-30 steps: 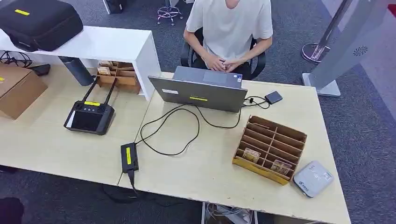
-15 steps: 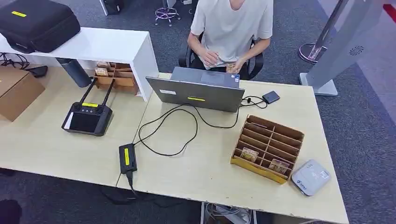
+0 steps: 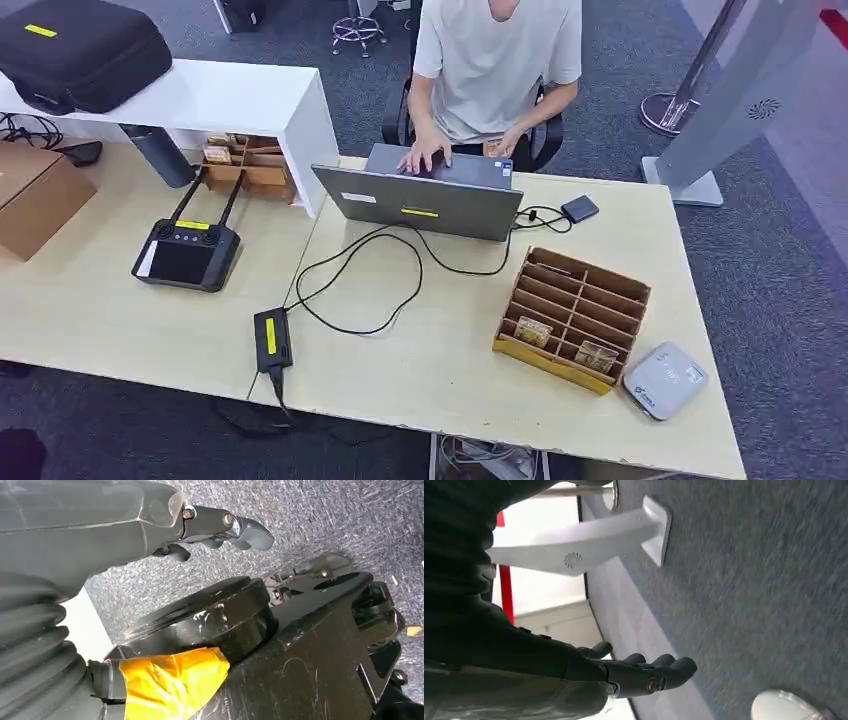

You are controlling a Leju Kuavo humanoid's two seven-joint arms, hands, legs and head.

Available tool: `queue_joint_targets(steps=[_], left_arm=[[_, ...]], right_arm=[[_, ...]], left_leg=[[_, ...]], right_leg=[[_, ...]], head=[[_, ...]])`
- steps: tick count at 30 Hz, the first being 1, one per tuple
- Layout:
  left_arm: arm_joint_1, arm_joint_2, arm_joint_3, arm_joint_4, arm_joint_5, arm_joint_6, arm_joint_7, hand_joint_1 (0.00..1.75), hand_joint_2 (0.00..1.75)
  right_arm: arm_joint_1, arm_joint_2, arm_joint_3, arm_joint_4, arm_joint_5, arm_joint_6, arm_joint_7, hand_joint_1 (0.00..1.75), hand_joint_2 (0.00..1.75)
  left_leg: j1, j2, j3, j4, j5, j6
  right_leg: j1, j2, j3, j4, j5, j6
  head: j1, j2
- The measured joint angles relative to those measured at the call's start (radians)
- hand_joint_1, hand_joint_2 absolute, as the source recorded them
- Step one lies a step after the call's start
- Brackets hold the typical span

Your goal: Pass the card to the sensor for recognition and then transmit it.

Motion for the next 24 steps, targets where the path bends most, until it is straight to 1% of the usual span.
queue_joint_targets(steps=[5, 9, 12, 14, 18, 24], left_arm=[[0.003, 0.003, 0.0, -0.002, 0.018, -0.003, -0.001, 0.0, 1.75], [0.003, 0.006, 0.0, -0.002, 0.037, -0.01, -0.01, 0.0, 1.75], [0.003, 0.009, -0.002, -0.002, 0.046, -0.02, -0.016, 0.0, 1.75], [0.003, 0.01, -0.008, -0.001, 0.051, -0.029, -0.022, 0.0, 1.75], [0.001, 0.01, -0.011, 0.0, 0.052, -0.041, -0.024, 0.0, 1.75], [-0.008, 0.006, -0.017, 0.018, 0.056, -0.075, -0.025, 0.0, 1.75]], right_arm=[[-0.026, 0.037, 0.016, 0.095, -0.01, -0.003, 0.016, 0.0, 1.75], [-0.064, 0.07, 0.021, 0.187, -0.051, -0.052, 0.014, 0.0, 1.75], [-0.093, 0.105, 0.024, 0.262, -0.067, -0.108, 0.052, 0.0, 1.75], [-0.111, 0.119, 0.032, 0.314, -0.075, -0.114, 0.061, 0.0, 1.75], [-0.137, 0.135, 0.046, 0.381, -0.084, -0.113, 0.067, 0.0, 1.75], [-0.185, 0.134, 0.049, 0.501, -0.115, -0.072, 0.063, 0.0, 1.75]], left_leg=[[0.0, 0.0, 0.0, 0.0, 0.0, 0.0], [0.0, 0.0, 0.0, 0.0, 0.0, 0.0], [0.0, 0.0, 0.0, 0.0, 0.0, 0.0], [0.001, 0.0, 0.0, 0.0, 0.001, -0.001], [0.001, 0.0, 0.0, 0.0, 0.001, -0.001], [0.0, 0.0, 0.0, 0.0, 0.001, -0.001]], right_leg=[[0.0, 0.0, 0.0, 0.0, 0.0, 0.0], [0.0, 0.001, 0.0, 0.0, 0.0, 0.0], [0.0, 0.0, 0.0, 0.0, 0.0, 0.0], [0.0, 0.001, 0.0, 0.0, 0.0, 0.0], [0.0, 0.001, 0.0, 0.001, 0.0, 0.0], [0.0, 0.0, 0.0, 0.0, 0.0, 0.0]], head=[[0.0, 0.0], [-0.001, 0.0], [0.0, 0.0], [-0.001, 0.0], [0.0, 0.0], [0.0, 0.0]])
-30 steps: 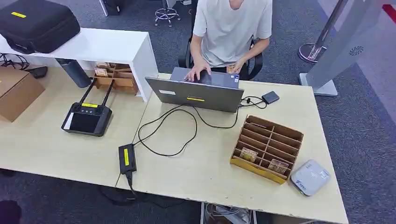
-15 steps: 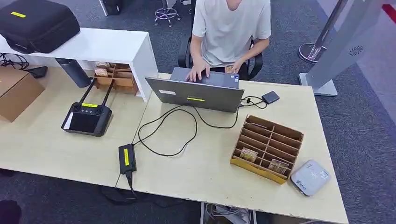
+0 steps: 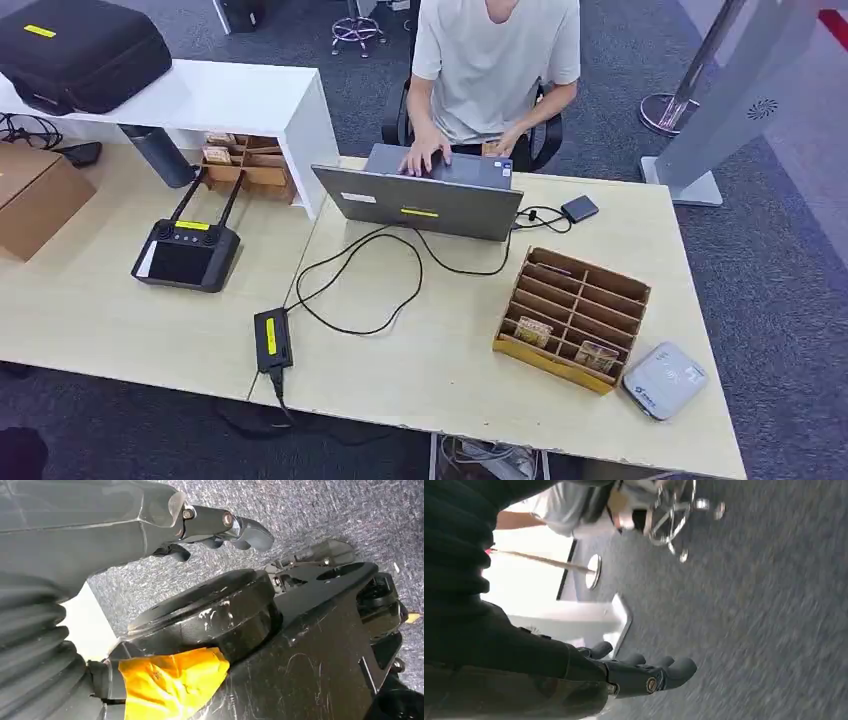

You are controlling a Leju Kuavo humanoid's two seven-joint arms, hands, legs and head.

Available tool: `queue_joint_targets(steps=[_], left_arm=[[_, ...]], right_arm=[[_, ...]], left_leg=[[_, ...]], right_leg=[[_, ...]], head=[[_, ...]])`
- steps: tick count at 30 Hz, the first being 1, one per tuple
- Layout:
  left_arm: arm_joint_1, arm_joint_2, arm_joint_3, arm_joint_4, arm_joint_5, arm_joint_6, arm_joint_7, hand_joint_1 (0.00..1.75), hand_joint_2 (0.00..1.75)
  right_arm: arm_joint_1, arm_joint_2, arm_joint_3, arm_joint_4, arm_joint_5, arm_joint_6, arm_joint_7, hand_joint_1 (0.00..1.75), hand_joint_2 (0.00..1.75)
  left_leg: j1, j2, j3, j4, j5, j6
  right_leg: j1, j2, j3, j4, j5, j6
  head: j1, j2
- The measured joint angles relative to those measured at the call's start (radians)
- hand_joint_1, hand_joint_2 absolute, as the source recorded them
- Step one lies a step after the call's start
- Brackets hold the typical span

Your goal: Pass the card to the sensor for recognition and then transmit it.

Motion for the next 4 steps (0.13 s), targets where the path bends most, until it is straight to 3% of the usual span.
queue_joint_targets(steps=[4], left_arm=[[-0.002, 0.0, -0.001, 0.008, 0.001, -0.023, -0.004, 0.0, 1.75]], right_arm=[[-0.015, -0.012, 0.01, 0.058, -0.017, 0.008, -0.017, 0.0, 1.75]], left_leg=[[0.0, 0.0, 0.0, 0.0, 0.0, 0.0]], right_leg=[[0.0, 0.0, 0.0, 0.0, 0.0, 0.0]], head=[[0.0, 0.0]])
